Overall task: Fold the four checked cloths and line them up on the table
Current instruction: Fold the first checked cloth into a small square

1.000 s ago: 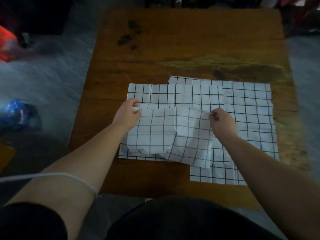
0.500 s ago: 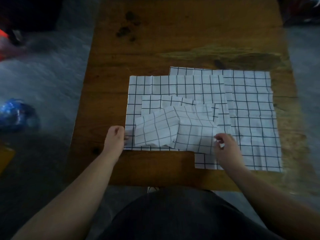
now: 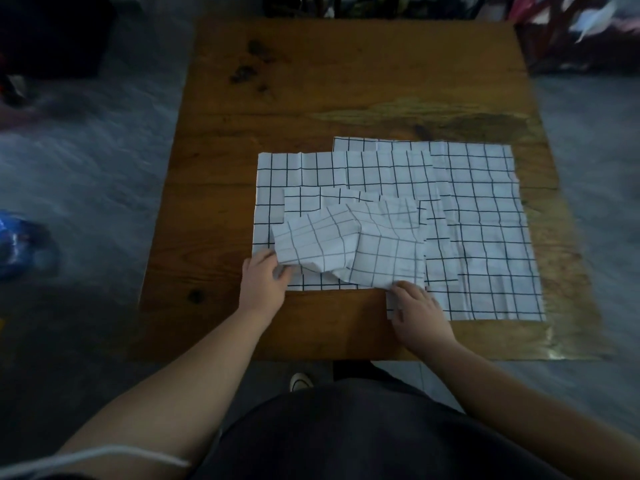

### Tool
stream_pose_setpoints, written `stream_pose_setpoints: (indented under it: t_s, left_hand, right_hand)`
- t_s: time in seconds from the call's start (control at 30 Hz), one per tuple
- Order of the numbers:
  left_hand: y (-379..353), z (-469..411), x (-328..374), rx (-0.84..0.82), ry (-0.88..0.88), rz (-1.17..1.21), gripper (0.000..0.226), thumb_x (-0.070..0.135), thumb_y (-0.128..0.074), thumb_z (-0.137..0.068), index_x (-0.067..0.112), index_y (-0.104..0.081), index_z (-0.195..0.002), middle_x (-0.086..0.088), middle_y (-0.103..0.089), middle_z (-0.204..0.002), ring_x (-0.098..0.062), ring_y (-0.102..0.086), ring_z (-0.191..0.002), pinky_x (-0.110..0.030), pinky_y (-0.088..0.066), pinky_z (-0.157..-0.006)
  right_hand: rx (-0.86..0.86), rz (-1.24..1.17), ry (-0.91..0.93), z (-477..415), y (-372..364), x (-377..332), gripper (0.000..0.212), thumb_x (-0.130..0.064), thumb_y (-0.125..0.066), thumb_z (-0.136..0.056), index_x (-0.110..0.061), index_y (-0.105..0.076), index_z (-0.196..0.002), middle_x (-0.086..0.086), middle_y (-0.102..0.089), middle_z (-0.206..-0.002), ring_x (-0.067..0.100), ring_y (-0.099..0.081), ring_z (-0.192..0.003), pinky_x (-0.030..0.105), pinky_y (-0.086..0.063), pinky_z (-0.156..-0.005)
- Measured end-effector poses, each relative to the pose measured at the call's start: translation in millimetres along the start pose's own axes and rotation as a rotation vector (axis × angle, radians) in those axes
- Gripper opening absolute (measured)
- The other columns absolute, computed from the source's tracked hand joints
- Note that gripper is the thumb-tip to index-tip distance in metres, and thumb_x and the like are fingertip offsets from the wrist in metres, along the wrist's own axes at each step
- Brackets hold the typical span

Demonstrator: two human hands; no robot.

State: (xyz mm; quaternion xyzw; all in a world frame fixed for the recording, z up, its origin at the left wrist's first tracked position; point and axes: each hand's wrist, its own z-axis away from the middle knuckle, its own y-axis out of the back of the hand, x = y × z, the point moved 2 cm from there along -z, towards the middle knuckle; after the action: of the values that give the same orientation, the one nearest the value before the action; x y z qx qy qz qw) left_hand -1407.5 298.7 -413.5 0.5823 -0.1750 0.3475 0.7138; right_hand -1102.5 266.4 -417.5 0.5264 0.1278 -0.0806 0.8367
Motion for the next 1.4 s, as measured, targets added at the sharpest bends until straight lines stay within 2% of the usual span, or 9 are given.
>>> stream_pose_setpoints:
  t_s: [0.13, 0.4, 0.47, 0.57, 0.67, 0.87, 1.03, 1.17, 1.4]
  left_hand:
    - [13, 5, -3, -0.078, 0.092, 0.192, 0.017, 0.034, -0.052, -0.104, 0.022, -0.064, -0.105, -0.001, -0.065, -0.100, -0.013, -0.058, -0.088, -0.023, -0.042, -0.071]
    - [24, 30, -38, -0.160, 0.221, 0.115, 0.014, 0.034, -0.049, -0.105, 0.024, -0.058, -0.102, 0.002, -0.062, -0.091, -0.018, -0.060, -0.087, -0.026, -0.040, -0.068]
    - [22, 33, -45, -0.120, 0.265, 0.118, 0.009, 0.033, -0.052, -0.104, 0.027, -0.057, -0.108, 0.004, -0.063, -0.101, -0.018, -0.062, -0.094, -0.027, -0.044, -0.073]
    - [20, 39, -42, -0.030, 0.293, 0.136, 0.035, 0.029, -0.059, -0.101, 0.019, -0.051, -0.133, 0.002, -0.057, -0.120, -0.015, -0.059, -0.104, -0.029, -0.049, -0.085]
    - [18, 48, -26, -0.025, 0.050, -0.111, 0.045, 0.021, -0.060, -0.099, 0.018, -0.047, -0.142, -0.002, -0.050, -0.140, -0.016, -0.051, -0.126, -0.031, -0.047, -0.102]
    - [-35, 74, 10, -0.364, -0.396, -0.484, 0.062, 0.032, -0.041, -0.105, 0.020, -0.018, -0.161, 0.000, -0.018, -0.168, -0.017, -0.008, -0.155, -0.037, -0.003, -0.126]
    - [-68, 78, 7, -0.440, -0.350, -0.646, 0.073, 0.045, -0.034, -0.105, 0.016, 0.000, -0.163, -0.004, 0.003, -0.171, -0.021, 0.010, -0.156, -0.040, 0.010, -0.123]
    - [-65, 78, -2, -0.430, -0.340, -0.680, 0.072, 0.049, -0.029, -0.105, 0.016, 0.000, -0.163, -0.003, 0.004, -0.171, -0.022, 0.012, -0.156, -0.044, 0.005, -0.126]
    - [-35, 87, -45, -0.366, -0.184, -0.715, 0.070, 0.053, -0.017, -0.106, 0.019, 0.014, -0.159, -0.003, 0.017, -0.167, -0.019, 0.021, -0.152, -0.041, 0.006, -0.125]
  right_hand:
    - [0.002, -0.012, -0.041, 6, 1, 5, 0.059, -0.022, -0.051, -0.097, -0.022, -0.035, -0.154, -0.002, -0.037, -0.158, 0.016, -0.027, -0.148, 0.038, -0.016, -0.124]
    - [-0.012, 0.016, -0.047, 15, -10, 17, 0.061, -0.020, -0.050, -0.090, -0.022, -0.039, -0.150, -0.003, -0.039, -0.155, 0.017, -0.030, -0.145, 0.040, -0.019, -0.124]
    - [-0.001, 0.023, -0.046, 18, -10, 17, 0.063, -0.021, -0.050, -0.091, -0.021, -0.037, -0.152, -0.002, -0.037, -0.157, 0.017, -0.026, -0.148, 0.041, -0.016, -0.125]
    - [-0.013, 0.048, -0.022, 20, -12, 9, 0.067, -0.022, -0.048, -0.094, -0.021, -0.026, -0.158, 0.001, -0.025, -0.164, 0.019, -0.014, -0.154, 0.041, -0.005, -0.127]
    - [-0.041, 0.090, 0.072, 19, -15, -10, 0.068, -0.024, -0.045, -0.097, -0.024, -0.020, -0.161, 0.000, -0.017, -0.168, 0.017, -0.007, -0.156, 0.040, 0.002, -0.126]
    - [-0.119, 0.206, 0.275, 22, -38, -54, 0.068, -0.032, -0.040, -0.101, -0.027, -0.011, -0.162, -0.006, -0.007, -0.170, 0.015, 0.001, -0.156, 0.041, 0.004, -0.126]
    - [-0.137, 0.221, 0.219, 16, -52, -70, 0.066, -0.038, -0.033, -0.105, -0.025, -0.004, -0.162, -0.004, 0.002, -0.170, 0.015, 0.008, -0.156, 0.046, 0.001, -0.127]
    - [-0.119, 0.232, 0.177, 14, -51, -65, 0.064, -0.041, -0.029, -0.105, -0.025, -0.005, -0.163, -0.005, 0.001, -0.171, 0.016, 0.005, -0.156, 0.049, -0.001, -0.126]
    - [-0.074, 0.202, 0.011, 25, -30, 16, 0.066, -0.045, -0.025, -0.105, -0.025, 0.001, -0.163, -0.006, 0.007, -0.170, 0.014, 0.012, -0.155, 0.048, 0.003, -0.126]
